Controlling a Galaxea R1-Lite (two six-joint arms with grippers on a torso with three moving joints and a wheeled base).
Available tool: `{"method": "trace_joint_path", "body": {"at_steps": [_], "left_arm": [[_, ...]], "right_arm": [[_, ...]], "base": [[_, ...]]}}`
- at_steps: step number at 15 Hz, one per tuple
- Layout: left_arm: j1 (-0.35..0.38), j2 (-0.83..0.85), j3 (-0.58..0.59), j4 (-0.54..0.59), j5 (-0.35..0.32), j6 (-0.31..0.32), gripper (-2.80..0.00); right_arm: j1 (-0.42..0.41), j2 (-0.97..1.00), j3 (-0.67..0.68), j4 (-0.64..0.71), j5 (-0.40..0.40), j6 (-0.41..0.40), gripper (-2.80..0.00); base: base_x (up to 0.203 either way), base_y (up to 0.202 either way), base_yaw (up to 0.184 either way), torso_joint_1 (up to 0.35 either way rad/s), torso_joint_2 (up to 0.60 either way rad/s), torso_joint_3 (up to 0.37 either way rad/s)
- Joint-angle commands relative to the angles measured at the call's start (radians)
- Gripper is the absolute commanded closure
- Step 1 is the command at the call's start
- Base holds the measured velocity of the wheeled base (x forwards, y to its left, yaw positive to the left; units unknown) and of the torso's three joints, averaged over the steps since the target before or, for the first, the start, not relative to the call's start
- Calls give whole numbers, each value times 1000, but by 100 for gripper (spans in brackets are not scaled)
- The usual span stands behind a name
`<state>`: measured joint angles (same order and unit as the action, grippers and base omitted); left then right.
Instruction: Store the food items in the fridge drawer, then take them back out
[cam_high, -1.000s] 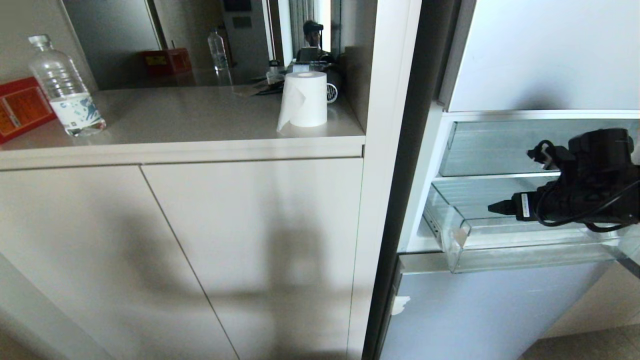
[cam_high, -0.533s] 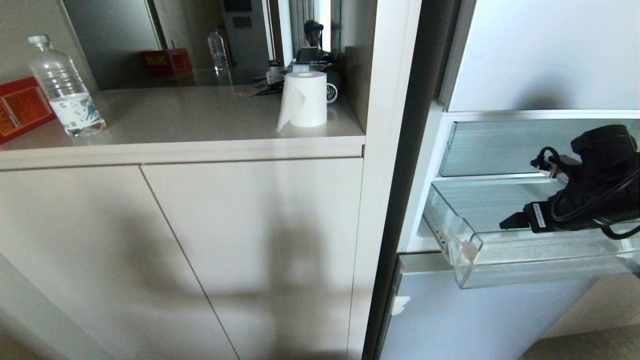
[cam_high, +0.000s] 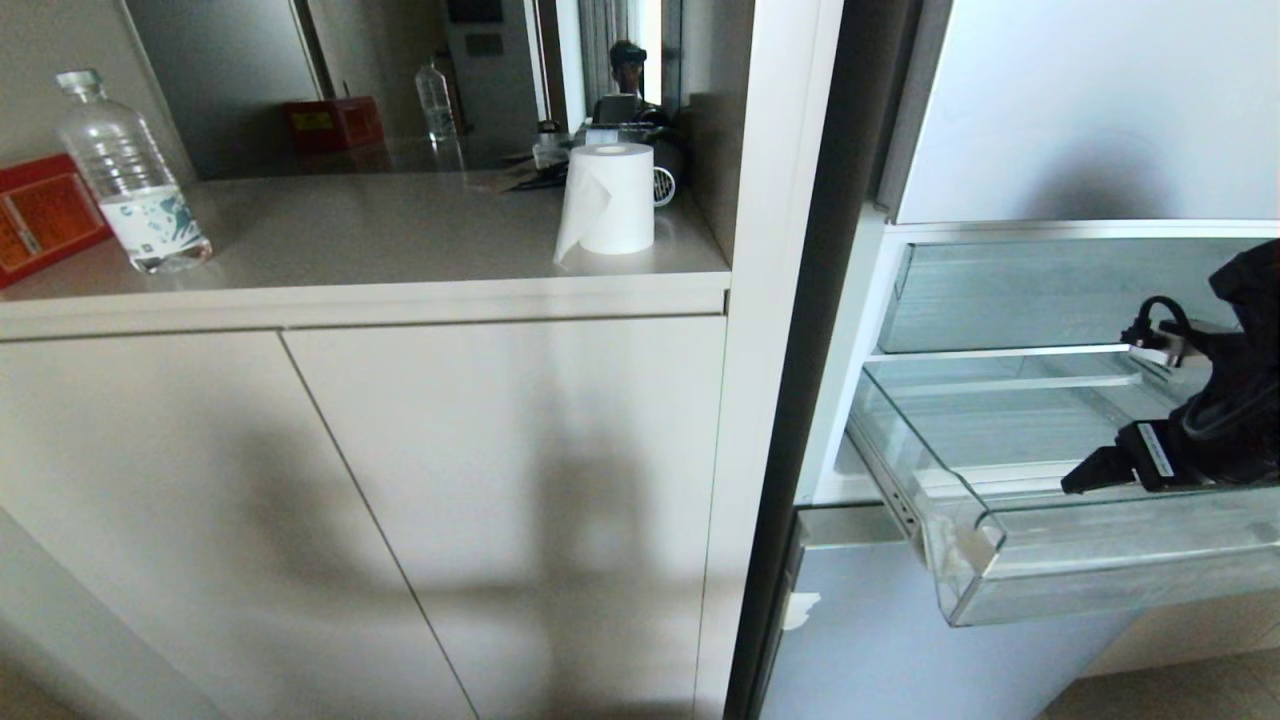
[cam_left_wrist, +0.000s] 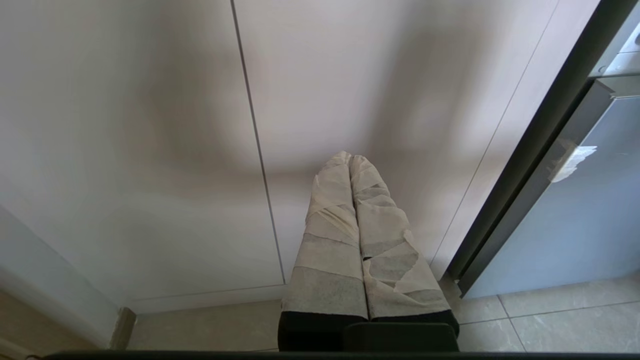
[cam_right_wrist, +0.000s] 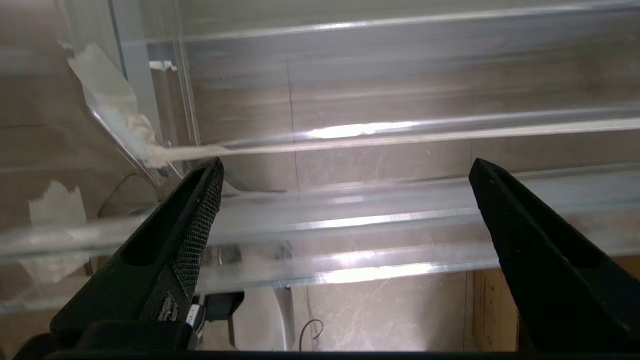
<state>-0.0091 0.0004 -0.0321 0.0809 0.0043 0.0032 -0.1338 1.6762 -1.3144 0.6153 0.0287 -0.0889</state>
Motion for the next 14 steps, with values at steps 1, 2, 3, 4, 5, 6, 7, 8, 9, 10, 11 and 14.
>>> {"method": "trace_joint_path", "body": {"at_steps": [1,2,3,4,5,6,7,8,9,10,11,14], "left_arm": [[0,0,0,0,0,0,0],[0,0,0,0,0,0,0],[0,0,0,0,0,0,0],[0,0,0,0,0,0,0],[0,0,0,0,0,0,0],[0,0,0,0,0,0,0],[0,0,0,0,0,0,0],[0,0,0,0,0,0,0],[0,0,0,0,0,0,0],[0,0,0,0,0,0,0],[0,0,0,0,0,0,0],[0,0,0,0,0,0,0]], "right_arm": [[-7,-35,27,3,2,-2,-280],[-8,-49,49,3,3,-8,-280],[-10,-65,73,3,3,-19,-280],[-13,-82,91,3,3,-24,-280],[-23,-96,104,3,3,-26,-280],[-30,-108,110,3,5,-26,-280],[-36,-118,114,3,6,-27,-280],[-38,-125,118,1,7,-26,-280],[-37,-127,118,0,8,-25,-280],[-36,-130,118,-2,10,-24,-280],[-36,-133,118,-2,10,-22,-280],[-35,-203,129,-51,63,-13,-280]], "base": [[0,0,0,0,0,0],[0,0,0,0,0,0],[0,0,0,0,0,0],[0,0,0,0,0,0],[0,0,0,0,0,0],[0,0,0,0,0,0],[0,0,0,0,0,0],[0,0,0,0,0,0],[0,0,0,0,0,0],[0,0,0,0,0,0],[0,0,0,0,0,0],[0,0,0,0,0,0]]}}
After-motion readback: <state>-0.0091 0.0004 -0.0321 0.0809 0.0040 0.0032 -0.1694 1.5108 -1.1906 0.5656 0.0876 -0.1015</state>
